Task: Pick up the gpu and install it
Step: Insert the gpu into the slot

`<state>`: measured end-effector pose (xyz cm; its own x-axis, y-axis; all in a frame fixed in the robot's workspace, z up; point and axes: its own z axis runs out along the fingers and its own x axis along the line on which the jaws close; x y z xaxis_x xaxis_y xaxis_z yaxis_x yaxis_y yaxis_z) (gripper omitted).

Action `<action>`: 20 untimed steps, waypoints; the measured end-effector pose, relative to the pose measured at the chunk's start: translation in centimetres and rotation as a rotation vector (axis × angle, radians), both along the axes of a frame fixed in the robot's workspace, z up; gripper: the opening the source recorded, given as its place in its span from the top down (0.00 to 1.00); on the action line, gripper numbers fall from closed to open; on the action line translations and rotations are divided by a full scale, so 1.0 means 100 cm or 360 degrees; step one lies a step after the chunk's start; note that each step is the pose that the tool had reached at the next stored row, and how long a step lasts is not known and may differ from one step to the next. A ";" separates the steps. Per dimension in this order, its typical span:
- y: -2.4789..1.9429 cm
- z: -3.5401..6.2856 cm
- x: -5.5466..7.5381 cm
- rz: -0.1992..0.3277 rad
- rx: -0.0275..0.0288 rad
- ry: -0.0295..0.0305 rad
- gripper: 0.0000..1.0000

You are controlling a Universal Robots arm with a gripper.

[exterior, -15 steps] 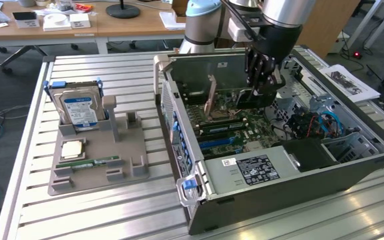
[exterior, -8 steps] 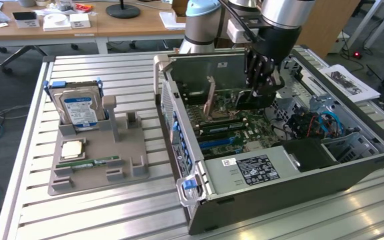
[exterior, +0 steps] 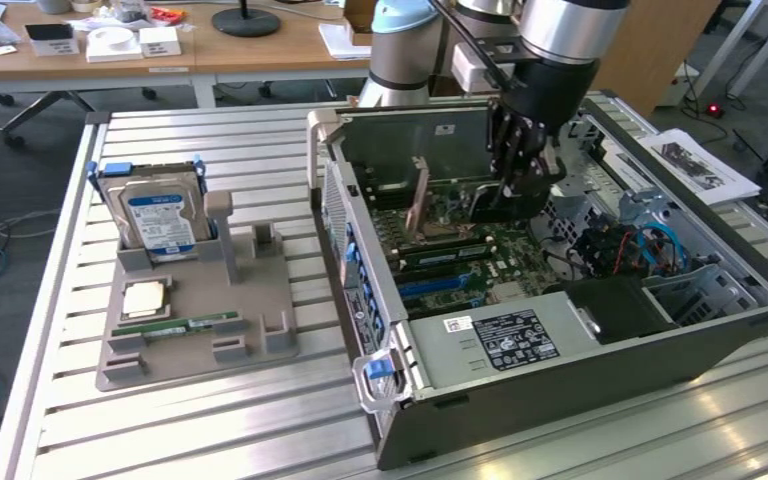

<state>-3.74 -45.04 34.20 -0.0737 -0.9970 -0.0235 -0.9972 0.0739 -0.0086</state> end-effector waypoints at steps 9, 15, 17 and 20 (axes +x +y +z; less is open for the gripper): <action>0.0000 -0.0083 -0.003 0.0003 0.00001 -0.00013 0.73; -0.0016 -0.0103 -0.005 0.0006 0.00004 -0.00017 0.73; -0.0034 -0.0115 -0.006 0.0008 0.00004 -0.00017 0.73; -0.0071 -0.0129 -0.007 0.0011 0.00009 -0.00018 0.73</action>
<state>-4.44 -45.75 32.91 -0.0667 -0.9975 -0.0242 -0.9977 0.0670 -0.0097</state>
